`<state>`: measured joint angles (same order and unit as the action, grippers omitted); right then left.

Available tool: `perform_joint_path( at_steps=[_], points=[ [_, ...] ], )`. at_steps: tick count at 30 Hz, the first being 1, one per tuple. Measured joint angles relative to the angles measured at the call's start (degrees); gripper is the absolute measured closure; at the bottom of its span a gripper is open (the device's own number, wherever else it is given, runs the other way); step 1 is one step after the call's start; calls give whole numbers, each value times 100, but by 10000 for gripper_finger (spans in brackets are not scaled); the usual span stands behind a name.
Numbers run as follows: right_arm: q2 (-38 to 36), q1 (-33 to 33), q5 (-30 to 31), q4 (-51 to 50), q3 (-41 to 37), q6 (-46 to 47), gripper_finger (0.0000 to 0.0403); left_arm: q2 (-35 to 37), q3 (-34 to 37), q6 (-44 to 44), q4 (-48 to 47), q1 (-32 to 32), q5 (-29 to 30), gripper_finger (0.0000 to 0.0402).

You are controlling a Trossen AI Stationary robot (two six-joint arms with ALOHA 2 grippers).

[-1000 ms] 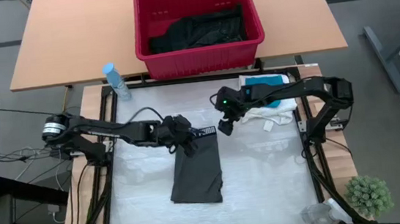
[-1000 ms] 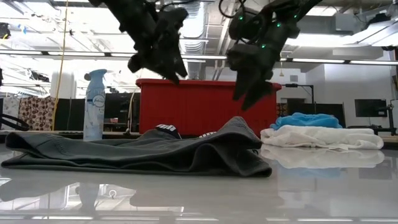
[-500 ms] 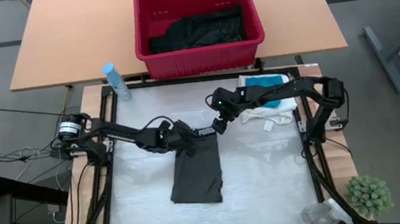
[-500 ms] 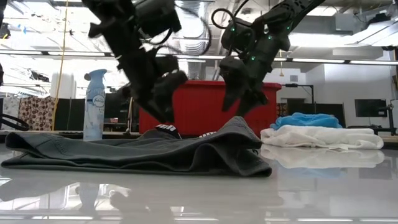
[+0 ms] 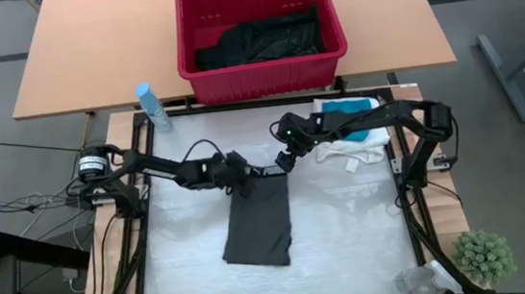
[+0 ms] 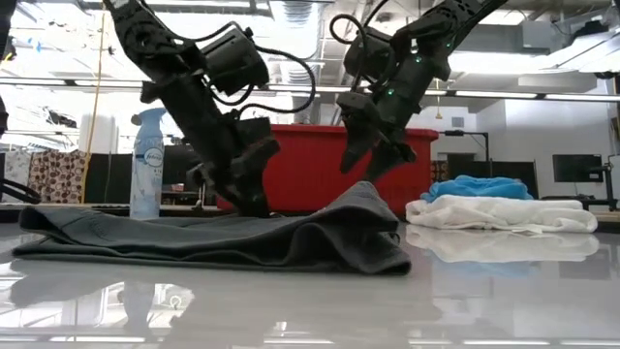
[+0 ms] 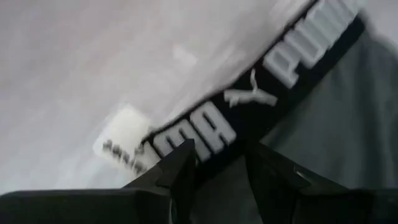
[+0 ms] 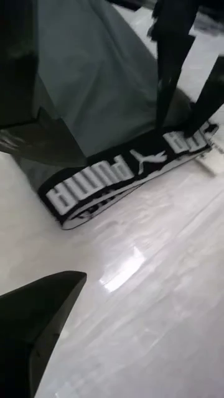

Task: Fold laundry
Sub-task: Fold the gray boxers

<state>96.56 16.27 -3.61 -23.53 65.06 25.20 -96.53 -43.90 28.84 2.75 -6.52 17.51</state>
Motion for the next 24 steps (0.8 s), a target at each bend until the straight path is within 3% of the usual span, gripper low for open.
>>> perform_joint_path(
  at_steps=[6,14,17,20,24],
  points=[
    [-85,165,-33,-238,-4,45,94,-332,-138,-760,1230,-476,-693,272],
    [-138,536,207,-123,2,176,94,-596,-731,-2019,1309,-819,-955,272],
    [-138,683,188,-138,2,152,94,-493,-1086,-2071,544,-925,-942,272],
    [-199,805,61,-189,0,64,94,-199,-1438,-1532,-575,-913,-788,272],
    [-350,932,63,-109,2,-255,95,291,-1596,-611,-1986,-605,-112,278]
  ],
)
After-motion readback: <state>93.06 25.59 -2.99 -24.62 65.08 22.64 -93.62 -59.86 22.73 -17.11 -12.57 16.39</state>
